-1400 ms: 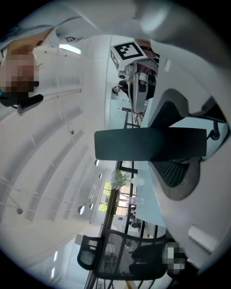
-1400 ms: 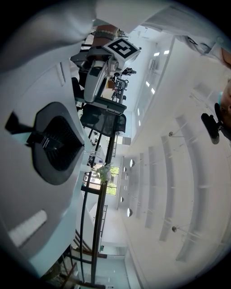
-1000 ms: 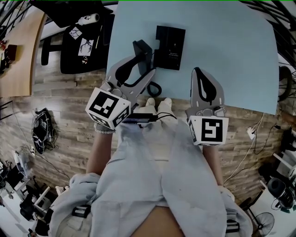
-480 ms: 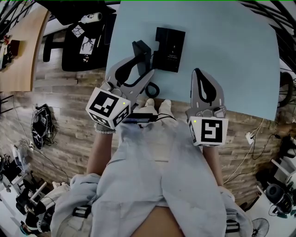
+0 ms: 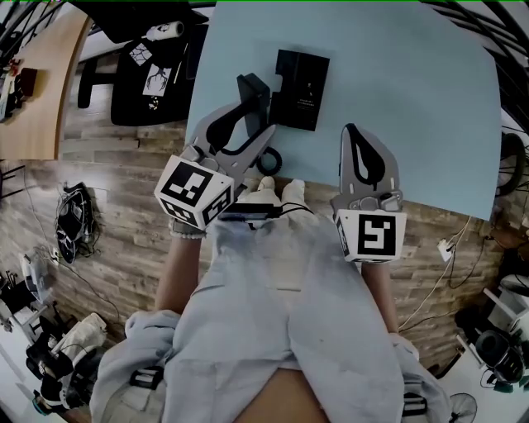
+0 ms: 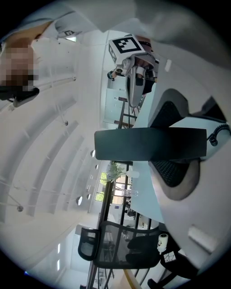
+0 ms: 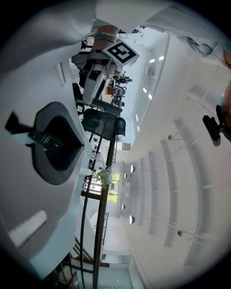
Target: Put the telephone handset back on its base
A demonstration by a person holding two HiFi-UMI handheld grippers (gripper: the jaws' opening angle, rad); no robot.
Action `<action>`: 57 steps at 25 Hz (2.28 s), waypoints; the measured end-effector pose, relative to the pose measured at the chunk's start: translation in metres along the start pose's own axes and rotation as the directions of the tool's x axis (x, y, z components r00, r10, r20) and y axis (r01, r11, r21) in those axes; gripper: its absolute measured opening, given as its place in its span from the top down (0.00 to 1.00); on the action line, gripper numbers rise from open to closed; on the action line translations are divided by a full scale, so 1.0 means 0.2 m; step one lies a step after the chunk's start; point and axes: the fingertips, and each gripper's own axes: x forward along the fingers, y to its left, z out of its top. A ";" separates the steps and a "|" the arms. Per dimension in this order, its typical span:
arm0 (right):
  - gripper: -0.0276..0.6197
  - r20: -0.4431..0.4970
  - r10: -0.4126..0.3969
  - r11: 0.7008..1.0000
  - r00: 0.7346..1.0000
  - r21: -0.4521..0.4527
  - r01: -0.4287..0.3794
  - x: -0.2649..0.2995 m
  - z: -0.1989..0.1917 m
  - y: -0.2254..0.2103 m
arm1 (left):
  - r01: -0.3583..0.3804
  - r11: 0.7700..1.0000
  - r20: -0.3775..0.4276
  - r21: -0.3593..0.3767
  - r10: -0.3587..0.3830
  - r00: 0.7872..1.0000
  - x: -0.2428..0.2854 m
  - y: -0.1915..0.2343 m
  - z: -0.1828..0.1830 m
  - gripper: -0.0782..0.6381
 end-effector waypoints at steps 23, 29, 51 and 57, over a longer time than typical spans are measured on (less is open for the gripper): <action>0.95 -0.045 -0.009 0.999 0.999 0.045 0.011 -0.01 -0.15 -0.14 | -0.039 0.997 -0.120 -0.072 0.030 0.992 0.28 0.08 -0.15 0.58; 0.95 -0.058 -0.010 0.999 0.998 0.052 0.013 0.01 -0.18 -0.17 | -0.053 0.995 -0.159 -0.088 0.038 0.986 0.36 0.13 -0.21 0.58; 0.95 -0.089 -0.011 0.996 0.996 0.091 0.019 0.06 -0.24 -0.23 | -0.156 0.970 -0.278 -0.186 0.100 0.955 0.58 0.33 -0.42 0.58; 0.95 -0.097 -0.012 0.995 0.995 0.099 0.022 0.08 -0.25 -0.24 | -0.196 0.959 -0.330 -0.204 0.121 0.936 0.62 0.37 -0.48 0.58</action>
